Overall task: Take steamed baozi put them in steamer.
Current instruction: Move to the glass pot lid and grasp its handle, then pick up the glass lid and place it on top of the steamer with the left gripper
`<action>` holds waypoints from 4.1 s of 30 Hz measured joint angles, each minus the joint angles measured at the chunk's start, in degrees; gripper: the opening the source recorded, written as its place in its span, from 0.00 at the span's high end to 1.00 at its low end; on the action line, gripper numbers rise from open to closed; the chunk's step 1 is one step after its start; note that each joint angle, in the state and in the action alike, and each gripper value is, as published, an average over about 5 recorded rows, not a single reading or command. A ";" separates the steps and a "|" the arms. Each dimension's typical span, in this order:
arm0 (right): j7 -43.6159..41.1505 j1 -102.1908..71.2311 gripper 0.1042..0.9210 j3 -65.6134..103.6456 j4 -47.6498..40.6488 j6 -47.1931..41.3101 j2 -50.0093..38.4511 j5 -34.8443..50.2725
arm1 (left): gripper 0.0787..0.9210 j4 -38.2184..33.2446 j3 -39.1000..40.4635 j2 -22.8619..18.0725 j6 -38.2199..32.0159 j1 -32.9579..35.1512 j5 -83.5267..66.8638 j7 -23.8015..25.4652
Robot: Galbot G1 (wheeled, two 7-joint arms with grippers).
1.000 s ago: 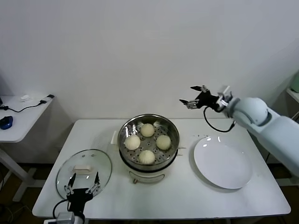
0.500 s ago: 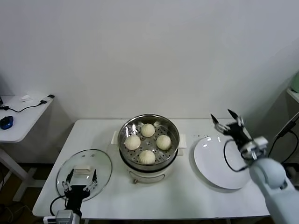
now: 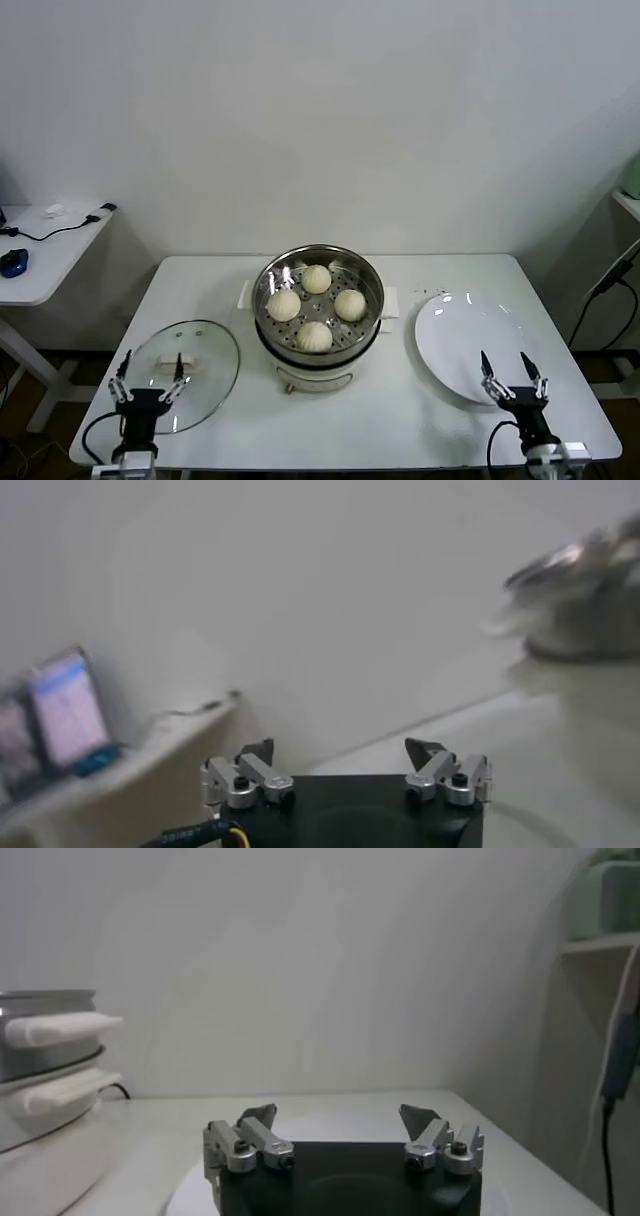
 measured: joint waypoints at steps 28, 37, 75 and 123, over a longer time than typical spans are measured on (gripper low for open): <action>0.35 -5.61 0.12 -0.08 0.36 5.11 6.09 -2.13 | 0.12 22.41 -0.37 4.91 -2.01 -6.65 50.22 -15.01; 0.37 -6.40 0.12 -0.17 0.01 5.76 6.75 -2.62 | 0.12 24.74 0.18 5.23 -0.58 -10.05 53.37 -14.50; 0.32 -7.18 0.12 -0.96 -0.12 6.60 7.75 -4.39 | 0.93 30.37 0.76 3.60 2.86 -16.34 56.97 -13.80; 1.73 -7.18 0.12 -0.52 0.42 6.78 8.80 -8.93 | 0.93 -13.07 29.07 6.60 39.76 -25.94 61.18 29.27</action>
